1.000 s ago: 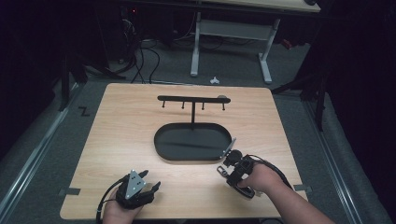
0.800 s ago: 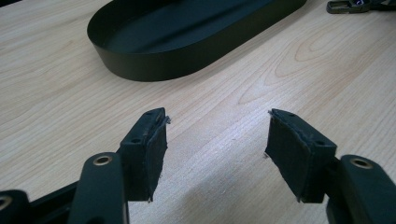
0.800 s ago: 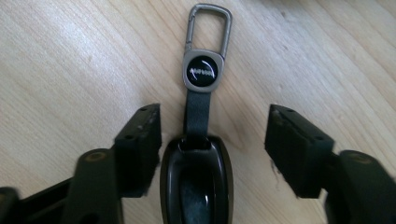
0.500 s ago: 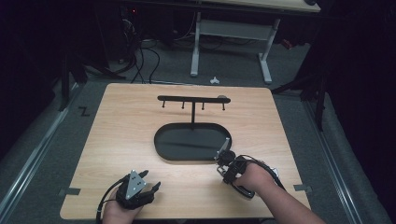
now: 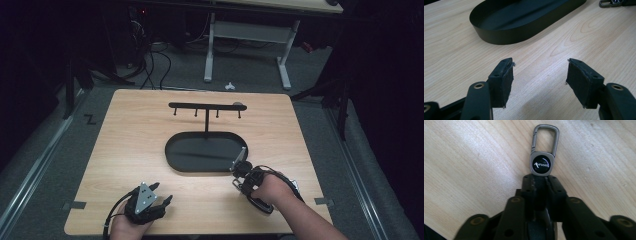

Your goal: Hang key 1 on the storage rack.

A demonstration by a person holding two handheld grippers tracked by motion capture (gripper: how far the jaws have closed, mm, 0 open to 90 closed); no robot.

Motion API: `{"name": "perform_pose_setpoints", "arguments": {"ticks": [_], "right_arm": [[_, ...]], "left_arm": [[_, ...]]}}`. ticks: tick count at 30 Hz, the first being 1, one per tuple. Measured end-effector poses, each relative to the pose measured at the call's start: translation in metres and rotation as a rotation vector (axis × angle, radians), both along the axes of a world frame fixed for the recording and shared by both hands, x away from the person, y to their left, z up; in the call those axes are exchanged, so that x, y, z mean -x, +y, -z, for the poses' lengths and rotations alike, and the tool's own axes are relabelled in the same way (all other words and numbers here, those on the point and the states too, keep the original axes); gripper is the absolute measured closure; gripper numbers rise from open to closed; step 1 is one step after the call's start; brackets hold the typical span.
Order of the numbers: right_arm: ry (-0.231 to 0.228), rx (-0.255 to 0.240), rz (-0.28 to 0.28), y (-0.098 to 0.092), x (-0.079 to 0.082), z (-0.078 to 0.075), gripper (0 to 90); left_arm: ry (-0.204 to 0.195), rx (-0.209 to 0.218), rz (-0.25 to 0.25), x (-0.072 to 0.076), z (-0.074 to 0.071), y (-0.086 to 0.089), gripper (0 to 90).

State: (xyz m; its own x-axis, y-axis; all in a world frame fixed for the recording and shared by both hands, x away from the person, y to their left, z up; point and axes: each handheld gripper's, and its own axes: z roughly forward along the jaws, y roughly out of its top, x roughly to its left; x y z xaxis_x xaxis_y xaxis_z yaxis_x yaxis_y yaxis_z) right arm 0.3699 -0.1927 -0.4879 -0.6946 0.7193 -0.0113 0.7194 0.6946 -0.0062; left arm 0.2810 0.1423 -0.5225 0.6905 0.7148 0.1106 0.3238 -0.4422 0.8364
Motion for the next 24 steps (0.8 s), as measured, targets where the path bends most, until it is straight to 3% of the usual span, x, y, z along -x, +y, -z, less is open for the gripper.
{"name": "perform_pose_setpoints", "arguments": {"ticks": [7, 10, 14, 19, 21, 24], "right_arm": [[-0.007, 0.003, -0.024, 0.001, 0.001, 0.000, 80.1], [-0.010, -0.013, -0.009, -0.002, 0.000, 0.000, 80.1], [-0.017, 0.000, -0.007, 0.000, 0.000, -0.003, 80.1], [-0.024, -0.029, 0.004, -0.002, 0.001, -0.021, 80.2], [-0.047, -0.049, 0.008, -0.004, 0.003, -0.036, 80.2], [-0.065, -0.056, 0.006, -0.006, 0.004, -0.045, 80.2]], "left_arm": [[0.001, -0.001, 0.001, 0.000, 0.000, 0.000, 38.3], [0.001, 0.000, 0.001, 0.000, 0.000, 0.000, 38.4], [-0.002, 0.005, -0.004, 0.000, -0.001, 0.001, 38.4], [-0.001, 0.003, -0.003, 0.000, 0.000, 0.001, 38.4], [0.001, 0.001, 0.000, 0.000, 0.000, 0.001, 38.4], [-0.002, 0.002, 0.000, 0.001, 0.000, 0.001, 38.4]]}}
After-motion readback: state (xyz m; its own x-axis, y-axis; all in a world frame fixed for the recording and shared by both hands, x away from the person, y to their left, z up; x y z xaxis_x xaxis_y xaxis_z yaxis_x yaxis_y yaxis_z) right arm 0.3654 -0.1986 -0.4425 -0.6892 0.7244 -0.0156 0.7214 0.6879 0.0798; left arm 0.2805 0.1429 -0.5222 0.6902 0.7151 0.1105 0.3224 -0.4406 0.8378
